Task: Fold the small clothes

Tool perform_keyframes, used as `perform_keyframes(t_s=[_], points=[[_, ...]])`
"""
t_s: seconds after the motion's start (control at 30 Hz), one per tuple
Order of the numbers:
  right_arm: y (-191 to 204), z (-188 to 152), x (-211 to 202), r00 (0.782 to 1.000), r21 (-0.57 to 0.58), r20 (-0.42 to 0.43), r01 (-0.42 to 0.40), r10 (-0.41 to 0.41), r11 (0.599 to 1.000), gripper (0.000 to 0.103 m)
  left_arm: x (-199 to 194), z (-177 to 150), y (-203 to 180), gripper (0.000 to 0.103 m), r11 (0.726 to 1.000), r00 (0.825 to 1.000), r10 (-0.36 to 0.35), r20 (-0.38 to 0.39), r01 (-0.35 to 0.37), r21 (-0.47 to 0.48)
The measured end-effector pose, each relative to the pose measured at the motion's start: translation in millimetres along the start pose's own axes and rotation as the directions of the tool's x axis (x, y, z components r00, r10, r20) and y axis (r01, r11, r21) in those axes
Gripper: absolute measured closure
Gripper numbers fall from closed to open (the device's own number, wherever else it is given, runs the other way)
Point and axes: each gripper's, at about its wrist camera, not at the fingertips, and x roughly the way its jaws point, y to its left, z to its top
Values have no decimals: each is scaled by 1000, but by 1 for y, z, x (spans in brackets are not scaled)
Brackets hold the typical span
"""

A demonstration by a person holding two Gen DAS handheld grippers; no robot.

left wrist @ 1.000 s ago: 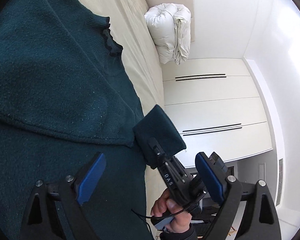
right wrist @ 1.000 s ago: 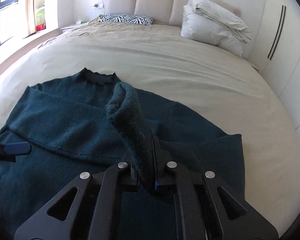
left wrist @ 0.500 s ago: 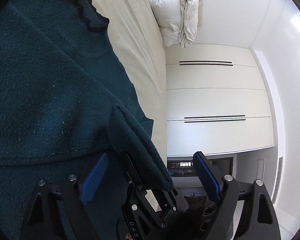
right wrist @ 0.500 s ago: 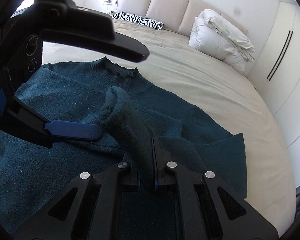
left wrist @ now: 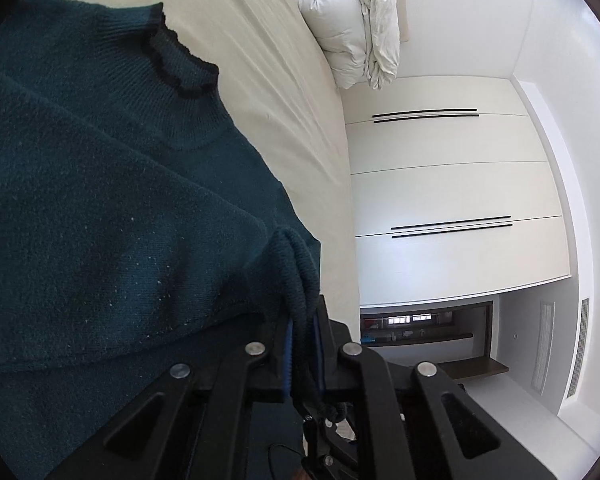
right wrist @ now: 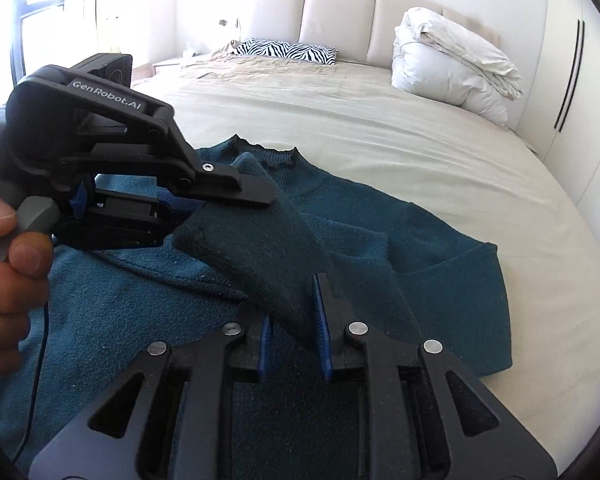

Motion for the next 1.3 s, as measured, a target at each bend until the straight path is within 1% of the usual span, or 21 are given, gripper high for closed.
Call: perform_keyframes(t_s=[0.07,0.1,0.13,0.17,0.27,0.37,0.4,0.5,0.57,0.67,0.8,0.9,0.93,1.0,1.1,1.13,1.2,1.3], points=[[-21,-7,-11,999,97,0,-53,53,994,71,-15,6,-3,94,997,998,59,14,-60,53],[-32,-12,-16,997,147,2,-80,81,986,68,-22,9,-4,94,993,996,89,22,-91,75],[-44,-17,-19,994,197,7,-104,105,975,56,-28,11,-3,95,989,993,115,33,-117,90],[-56,-24,-23,992,248,16,-124,124,961,51,-34,13,0,95,987,990,131,45,-135,91],[-88,-45,-25,982,393,30,-184,188,901,51,-48,17,15,95,986,986,149,70,-154,72],[-108,-66,-22,973,497,20,-209,229,842,51,-57,17,24,95,984,983,161,82,-167,67],[-112,-72,-21,970,515,19,-218,243,829,51,-60,18,24,95,983,983,163,88,-169,71],[-120,-84,-15,968,548,-5,-208,251,810,51,-70,22,20,95,985,983,143,116,-152,76],[-123,-91,-11,962,578,1,-222,271,785,51,-83,23,17,95,988,982,122,141,-134,80],[-133,-98,-5,958,620,8,-231,288,750,51,-97,29,17,95,989,979,114,170,-128,75],[-145,-109,6,948,669,21,-248,316,700,51,-104,33,39,95,986,973,154,174,-163,35],[-152,-113,10,938,700,47,-277,344,658,51,-105,35,62,95,978,963,204,178,-207,-1],[-156,-117,10,933,716,59,-288,355,636,51,-105,36,71,95,978,962,208,178,-208,-19],[-165,-116,12,919,750,96,-319,382,579,48,-106,38,85,95,976,957,219,188,-215,-42],[-169,-104,21,907,778,141,-350,398,522,46,-114,37,98,95,974,952,225,206,-217,-60],[-171,-100,26,901,792,156,-359,404,494,46,-115,37,99,95,973,951,229,207,-222,-58],[-176,-93,39,891,825,183,-369,415,428,46,-120,37,101,95,972,948,235,214,-228,-54],[-186,-90,57,875,867,238,-387,421,314,44,-126,41,103,95,974,948,228,221,-221,-55]])
